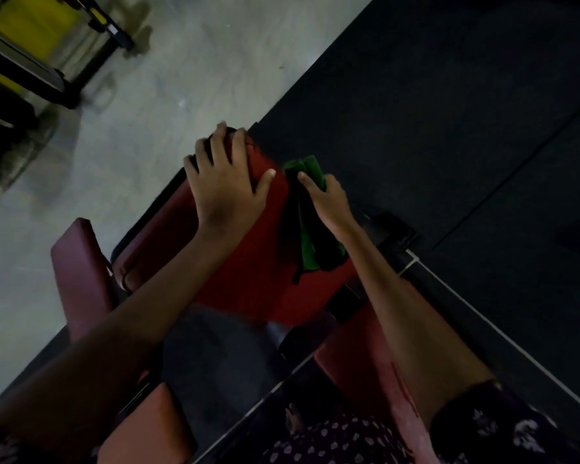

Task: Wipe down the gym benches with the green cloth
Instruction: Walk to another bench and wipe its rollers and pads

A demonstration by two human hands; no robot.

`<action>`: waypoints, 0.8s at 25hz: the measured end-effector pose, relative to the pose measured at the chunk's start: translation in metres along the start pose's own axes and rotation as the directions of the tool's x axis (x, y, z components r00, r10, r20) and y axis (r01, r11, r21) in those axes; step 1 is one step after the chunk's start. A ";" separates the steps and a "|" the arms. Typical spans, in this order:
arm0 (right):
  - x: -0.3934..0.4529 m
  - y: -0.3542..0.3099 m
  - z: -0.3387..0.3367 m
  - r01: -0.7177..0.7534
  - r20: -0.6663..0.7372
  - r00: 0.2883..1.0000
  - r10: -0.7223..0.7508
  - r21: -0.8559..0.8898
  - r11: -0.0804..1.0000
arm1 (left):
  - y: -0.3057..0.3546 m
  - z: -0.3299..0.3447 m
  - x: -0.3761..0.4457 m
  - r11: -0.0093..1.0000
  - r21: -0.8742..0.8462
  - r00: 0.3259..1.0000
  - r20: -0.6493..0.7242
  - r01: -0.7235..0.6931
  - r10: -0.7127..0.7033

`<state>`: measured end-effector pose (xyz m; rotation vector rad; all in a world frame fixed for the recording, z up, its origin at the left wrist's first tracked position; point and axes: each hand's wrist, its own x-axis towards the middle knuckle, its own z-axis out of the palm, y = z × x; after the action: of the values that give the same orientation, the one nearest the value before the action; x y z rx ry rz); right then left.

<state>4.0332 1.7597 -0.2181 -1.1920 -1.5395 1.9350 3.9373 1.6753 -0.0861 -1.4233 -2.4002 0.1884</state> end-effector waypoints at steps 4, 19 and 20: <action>0.009 0.054 -0.015 -0.175 -0.008 0.984 0.176 -0.132 0.976 | -0.002 0.006 0.001 0.999 0.033 0.997 -0.077 0.006 -0.003; 0.022 0.144 -0.040 -0.472 -0.099 0.881 0.463 -0.110 0.874 | 0.007 0.025 -0.001 1.000 0.023 0.951 -0.308 -0.016 0.022; 0.023 0.142 -0.038 -0.462 -0.108 0.885 0.453 -0.092 0.882 | 0.006 0.026 -0.001 0.999 0.026 0.948 -0.317 -0.018 0.026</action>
<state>4.0783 1.7540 -0.3602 -1.7997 -1.4339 2.0612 3.9336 1.6789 -0.1125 -1.3545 -2.1138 -0.0095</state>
